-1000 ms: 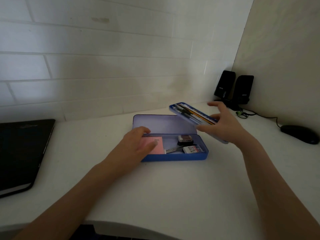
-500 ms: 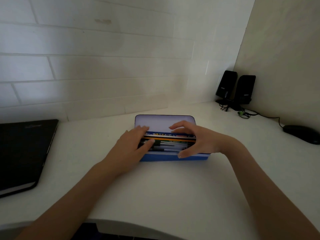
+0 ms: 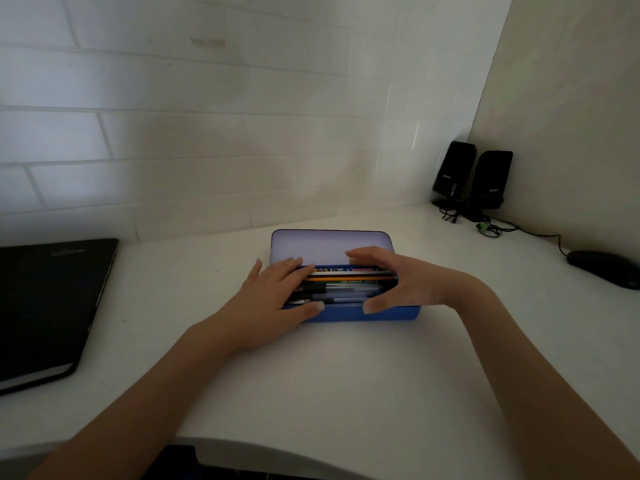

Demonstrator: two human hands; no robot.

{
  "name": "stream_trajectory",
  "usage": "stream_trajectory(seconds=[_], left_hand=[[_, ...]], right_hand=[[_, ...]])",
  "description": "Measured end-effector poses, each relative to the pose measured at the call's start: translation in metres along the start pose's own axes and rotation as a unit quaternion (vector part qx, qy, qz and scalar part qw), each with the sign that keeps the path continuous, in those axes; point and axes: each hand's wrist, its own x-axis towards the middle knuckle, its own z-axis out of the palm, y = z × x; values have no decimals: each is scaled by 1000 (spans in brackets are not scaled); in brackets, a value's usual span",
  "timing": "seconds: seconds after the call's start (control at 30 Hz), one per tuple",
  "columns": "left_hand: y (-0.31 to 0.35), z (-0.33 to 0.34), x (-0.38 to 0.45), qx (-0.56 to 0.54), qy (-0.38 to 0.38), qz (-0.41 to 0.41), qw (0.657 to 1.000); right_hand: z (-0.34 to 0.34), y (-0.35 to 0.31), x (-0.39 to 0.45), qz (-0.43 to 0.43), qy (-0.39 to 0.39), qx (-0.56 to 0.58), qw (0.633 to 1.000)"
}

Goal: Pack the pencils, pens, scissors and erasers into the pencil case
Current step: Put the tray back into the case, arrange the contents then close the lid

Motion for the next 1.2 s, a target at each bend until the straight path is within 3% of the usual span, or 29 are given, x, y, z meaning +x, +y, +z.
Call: stream_trajectory(seconds=[0.23,0.4,0.5,0.57,0.63,0.7,0.77,0.87,0.97,1.07,1.2], left_hand=[[2,-2,3,-4,10,-3,1000],[7,-9,4,-22,-39,-27,999],[4,-7,5,-28,-34,-35,998],[2,-4,5,-40,-23,-34,998],[2,-3,3,-67,-12,-35,997],[3,-3,1,-116,-4,-44,992],[6,-2,0,-191,13,-64,979],[9,0,4,-312,93,-118,938],[7,1,7,-365,122,-159,909],[8,5,8,-341,124,-148,920],[3,12,16,-297,137,-156,932]], right_hand=[[6,6,4,12,-18,-38,999],[27,9,10,23,103,-194,975],[33,9,8,6,135,-201,970],[31,9,4,14,138,-147,979],[28,6,-1,30,175,109,978],[25,7,-3,6,233,372,899],[23,14,-2,25,305,452,838],[22,28,0,84,369,423,823],[25,27,4,124,365,350,854],[28,25,8,126,389,262,874],[28,27,11,145,374,239,884]])
